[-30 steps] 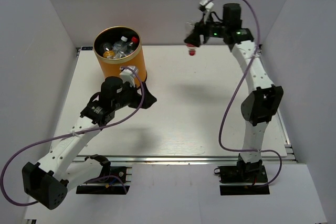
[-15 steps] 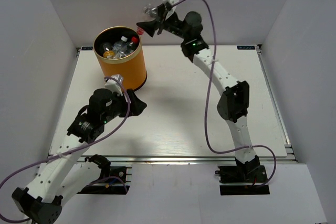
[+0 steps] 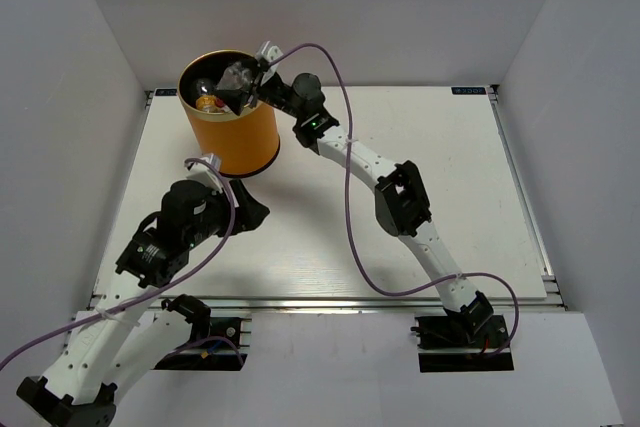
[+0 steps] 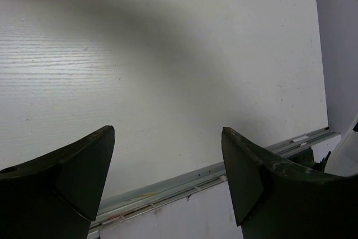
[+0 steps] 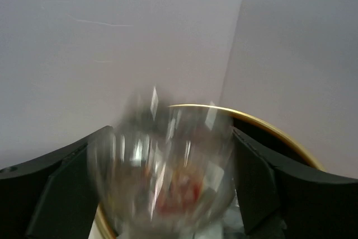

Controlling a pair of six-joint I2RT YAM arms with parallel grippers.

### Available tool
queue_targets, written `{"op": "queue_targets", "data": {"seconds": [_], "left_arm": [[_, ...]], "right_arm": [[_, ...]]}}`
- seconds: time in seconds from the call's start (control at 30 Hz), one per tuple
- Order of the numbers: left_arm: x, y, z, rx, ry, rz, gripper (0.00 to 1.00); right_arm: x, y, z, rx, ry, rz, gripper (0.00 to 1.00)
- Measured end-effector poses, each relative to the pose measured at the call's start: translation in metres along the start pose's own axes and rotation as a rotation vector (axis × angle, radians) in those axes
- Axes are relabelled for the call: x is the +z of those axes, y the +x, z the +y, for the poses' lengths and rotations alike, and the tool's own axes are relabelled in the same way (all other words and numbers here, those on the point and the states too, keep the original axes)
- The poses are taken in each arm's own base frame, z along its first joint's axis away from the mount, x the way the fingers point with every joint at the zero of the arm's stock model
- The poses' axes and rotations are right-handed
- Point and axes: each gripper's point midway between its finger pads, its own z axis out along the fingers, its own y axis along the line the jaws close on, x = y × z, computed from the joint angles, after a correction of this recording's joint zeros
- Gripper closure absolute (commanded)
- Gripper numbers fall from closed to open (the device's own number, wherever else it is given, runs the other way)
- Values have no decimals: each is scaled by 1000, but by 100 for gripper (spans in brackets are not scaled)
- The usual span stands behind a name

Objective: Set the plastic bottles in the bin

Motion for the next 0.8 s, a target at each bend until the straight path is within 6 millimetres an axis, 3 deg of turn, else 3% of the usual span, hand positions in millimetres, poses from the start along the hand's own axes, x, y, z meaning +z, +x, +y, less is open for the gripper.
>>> {"op": "queue_targets", "data": {"seconds": [0.27,0.4,0.5,0.6,0.73,0.8], "left_arm": [[3,-1,-1,-3,-1,-2,13],[11,-5,-5,5,11,-5,12],[17,-9,-8,18,24,-12,9],[22,-13,-12,46,42,-13,5],[35,-18,-22,110,77,10,1],[45,-20,-27,145,94,33,0]], "right_arm": [[-3,-10,-10,-40,14,-23,10],[-8,-30,-18,-72,28,-12,10],[-12,-71,-22,-95,53,-9,10],[-26,-132,-29,-135,94,-6,10],[-66,-211,-41,-222,177,35,10],[-93,-234,-46,-263,227,92,10]]}}
